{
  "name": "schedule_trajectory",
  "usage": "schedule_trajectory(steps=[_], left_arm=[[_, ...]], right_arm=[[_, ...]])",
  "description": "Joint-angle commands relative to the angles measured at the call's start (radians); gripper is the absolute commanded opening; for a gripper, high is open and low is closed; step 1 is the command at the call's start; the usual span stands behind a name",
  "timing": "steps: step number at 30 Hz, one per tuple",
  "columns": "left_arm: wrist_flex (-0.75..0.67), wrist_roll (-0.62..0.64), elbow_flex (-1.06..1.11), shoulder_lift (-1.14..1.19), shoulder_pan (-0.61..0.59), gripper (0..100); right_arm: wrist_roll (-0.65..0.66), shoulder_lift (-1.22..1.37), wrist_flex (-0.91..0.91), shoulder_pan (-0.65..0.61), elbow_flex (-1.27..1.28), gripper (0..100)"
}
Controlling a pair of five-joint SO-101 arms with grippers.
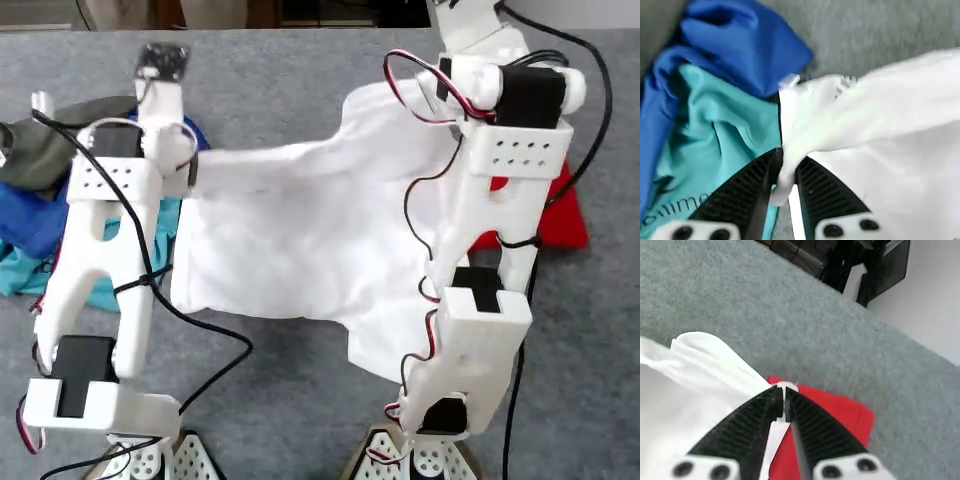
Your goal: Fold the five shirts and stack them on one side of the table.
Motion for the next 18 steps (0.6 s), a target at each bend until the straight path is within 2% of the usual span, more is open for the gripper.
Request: schedule_trajectory(steps=[1, 4, 7, 11, 15, 18], left_arm=[[0.002, -0.012, 0.089, -0.074, 0.011, 2], [0.002, -0.009, 0.170, -0.150, 0.012, 2], [0.002, -0.008, 0.238, -0.239, 0.012, 2], [0.002, -0.012, 0.345, -0.317, 0.011, 2], [-0.002, -0.014, 0.483, -0.352, 0.011, 2], [-0.068, -0.014, 0.594, -0.364, 0.009, 2]], right_arm=[[0.011, -0.160, 0.017, -0.010, 0.199, 0.2], [0.011, -0.341, 0.008, -0.048, 0.478, 0.2], [0.008, -0.526, -0.083, -0.061, 0.766, 0.2], [0.011, -0.760, -0.250, 0.005, 1.116, 0.2], [0.064, -0.974, -0.296, 0.030, 1.434, 0.2], [0.080, -1.132, -0.354, 0.047, 1.643, 0.2]])
